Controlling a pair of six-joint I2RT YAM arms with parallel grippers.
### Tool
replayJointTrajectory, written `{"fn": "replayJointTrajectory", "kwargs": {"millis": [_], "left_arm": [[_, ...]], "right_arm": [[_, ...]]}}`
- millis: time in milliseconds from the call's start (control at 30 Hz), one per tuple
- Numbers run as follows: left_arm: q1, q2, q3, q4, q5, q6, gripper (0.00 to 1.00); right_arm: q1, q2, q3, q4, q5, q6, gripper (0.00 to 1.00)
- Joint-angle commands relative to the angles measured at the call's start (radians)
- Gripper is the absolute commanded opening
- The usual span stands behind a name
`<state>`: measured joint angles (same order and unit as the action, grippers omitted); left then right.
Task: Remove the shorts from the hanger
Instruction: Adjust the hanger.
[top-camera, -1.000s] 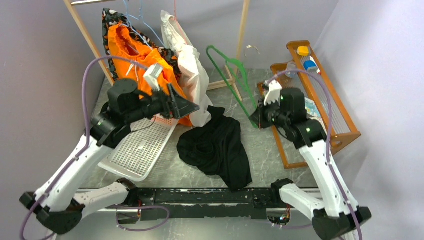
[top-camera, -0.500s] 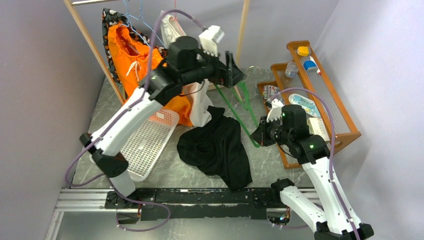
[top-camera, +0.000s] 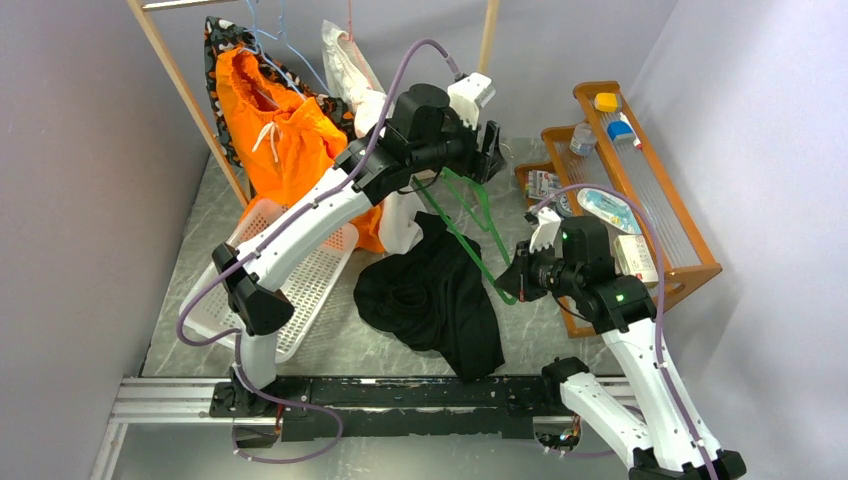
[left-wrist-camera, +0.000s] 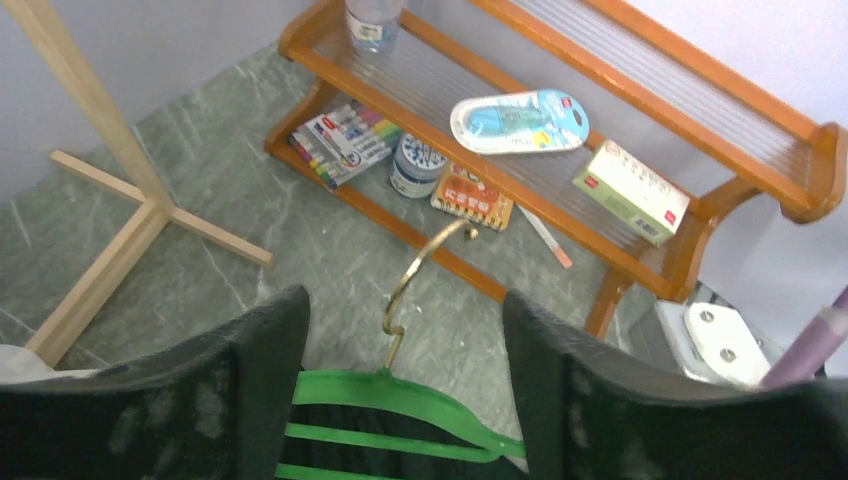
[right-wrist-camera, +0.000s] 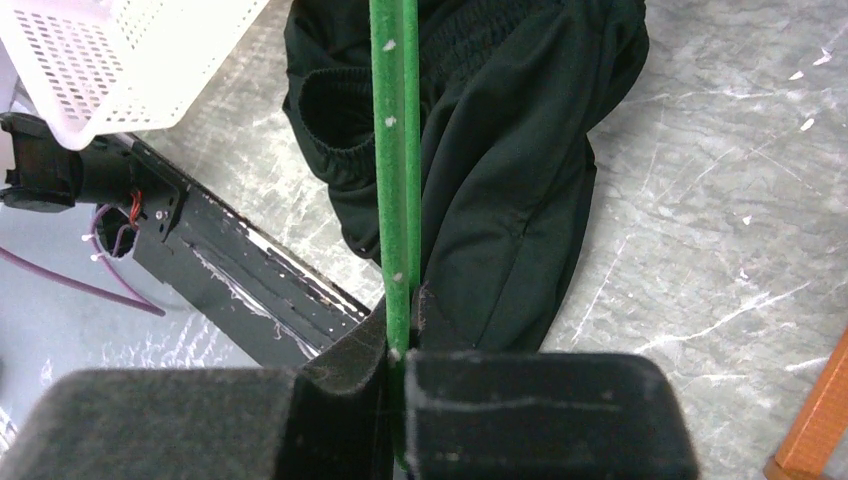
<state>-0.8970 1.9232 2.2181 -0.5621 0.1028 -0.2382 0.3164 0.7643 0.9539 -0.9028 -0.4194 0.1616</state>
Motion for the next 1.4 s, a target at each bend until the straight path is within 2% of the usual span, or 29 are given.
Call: {"fn": "replayJointTrajectory", "kwargs": {"millis": [0, 67, 100, 300, 500, 600, 667, 833, 1000, 1133, 1267, 1367], "left_arm": [[-0.004, -0.013, 0.008, 0.081, -0.085, 0.041, 0.67], [-0.003, 0.001, 0.033, 0.067, -0.108, 0.047, 0.56], [-0.003, 0.007, 0.043, 0.06, -0.113, 0.051, 0.53], [-0.004, 0.037, 0.072, 0.063, -0.056, 0.076, 0.53], [-0.004, 0.083, 0.118, 0.027, -0.026, 0.09, 0.38], [-0.003, 0.092, 0.125, 0.016, -0.006, 0.101, 0.23], [-0.004, 0.087, 0.122, 0.012, -0.052, 0.077, 0.08], [-0.003, 0.044, 0.055, 0.053, -0.202, -0.014, 0.07], [-0.005, 0.077, 0.12, -0.005, -0.334, -0.173, 0.07], [-0.016, 0.069, 0.106, -0.006, -0.469, -0.292, 0.07], [-0.023, 0.05, 0.078, 0.044, -0.55, -0.36, 0.07], [-0.025, 0.074, 0.126, 0.03, -0.608, -0.402, 0.07]], "right_arm": [[0.004, -0.021, -0.008, 0.032, -0.017, -0.006, 0.0], [0.006, -0.023, -0.012, 0.034, -0.009, -0.005, 0.0], [0.005, -0.023, -0.013, 0.034, -0.005, -0.005, 0.0], [0.005, -0.02, -0.016, 0.035, -0.005, -0.007, 0.0], [0.006, -0.038, -0.019, 0.034, -0.003, -0.003, 0.0], [0.006, -0.038, -0.018, 0.033, 0.005, -0.001, 0.0], [0.006, -0.039, -0.016, 0.032, 0.017, 0.002, 0.0], [0.006, -0.043, -0.009, 0.028, 0.042, 0.004, 0.0], [0.006, -0.046, 0.0, 0.02, 0.089, 0.02, 0.0], [0.006, -0.057, 0.013, 0.026, 0.151, 0.042, 0.0], [0.006, -0.096, -0.001, 0.078, 0.085, 0.023, 0.0], [0.006, -0.109, -0.008, 0.083, 0.006, -0.009, 0.06]]}}
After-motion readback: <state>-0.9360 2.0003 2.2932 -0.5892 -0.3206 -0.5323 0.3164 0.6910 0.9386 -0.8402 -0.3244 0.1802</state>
